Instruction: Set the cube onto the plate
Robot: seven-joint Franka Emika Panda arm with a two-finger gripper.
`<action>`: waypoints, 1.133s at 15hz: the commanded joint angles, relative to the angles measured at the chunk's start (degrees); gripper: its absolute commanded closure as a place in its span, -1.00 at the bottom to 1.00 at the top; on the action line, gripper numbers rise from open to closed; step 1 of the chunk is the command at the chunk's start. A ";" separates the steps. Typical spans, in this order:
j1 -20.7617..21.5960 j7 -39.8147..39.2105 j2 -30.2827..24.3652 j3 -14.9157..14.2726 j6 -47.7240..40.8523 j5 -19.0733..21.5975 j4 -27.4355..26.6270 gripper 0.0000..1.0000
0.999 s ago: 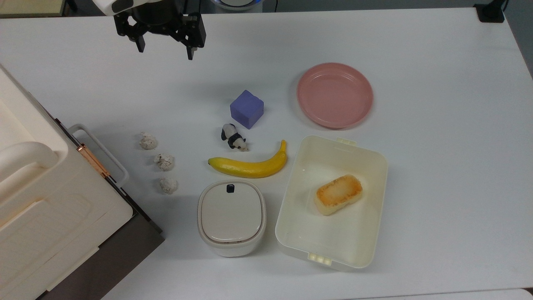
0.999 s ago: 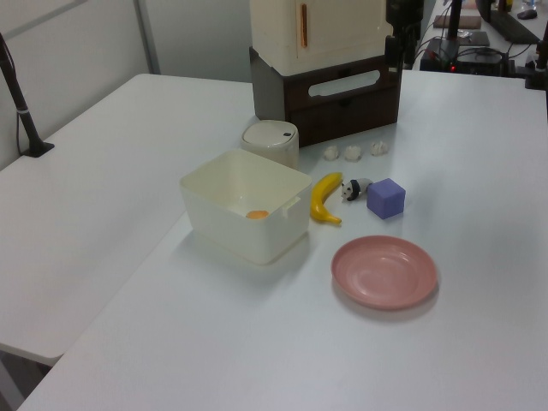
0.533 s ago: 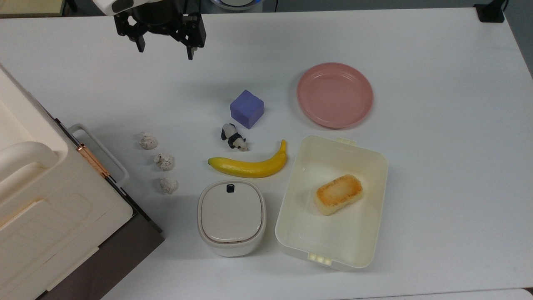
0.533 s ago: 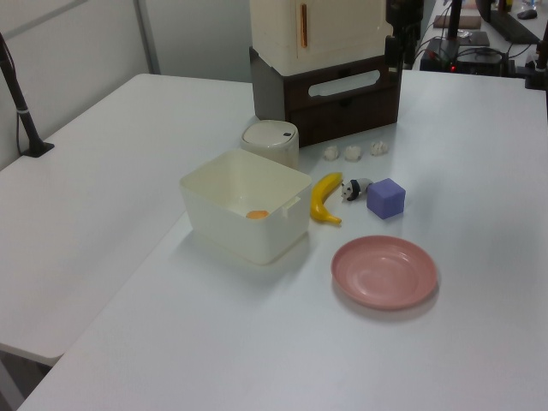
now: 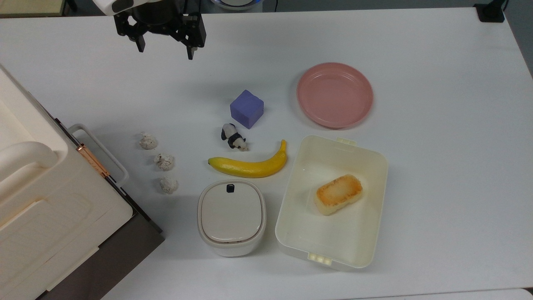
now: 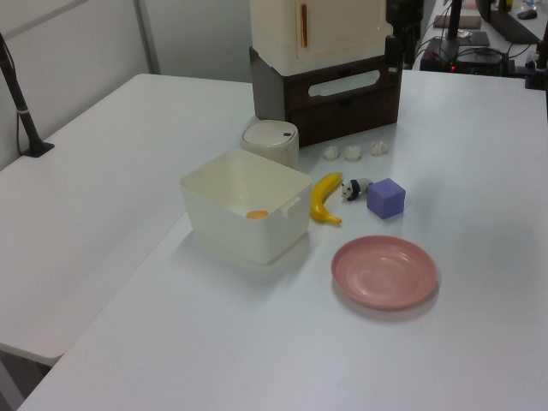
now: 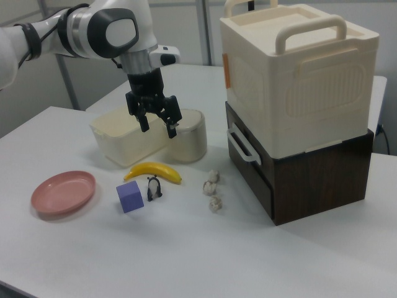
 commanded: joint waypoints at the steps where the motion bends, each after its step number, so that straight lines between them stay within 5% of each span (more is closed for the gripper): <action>1: 0.72 0.07 -0.28 -0.19 -1.92 -0.30 0.40 -1.00; 9: 0.46 -0.02 -0.28 -0.28 -2.97 0.40 0.57 -1.00; 13: -0.50 -1.95 -0.11 -0.46 -2.62 6.19 0.66 -1.00; 17: -1.03 -5.71 -0.28 -0.46 -2.53 6.02 0.66 -1.00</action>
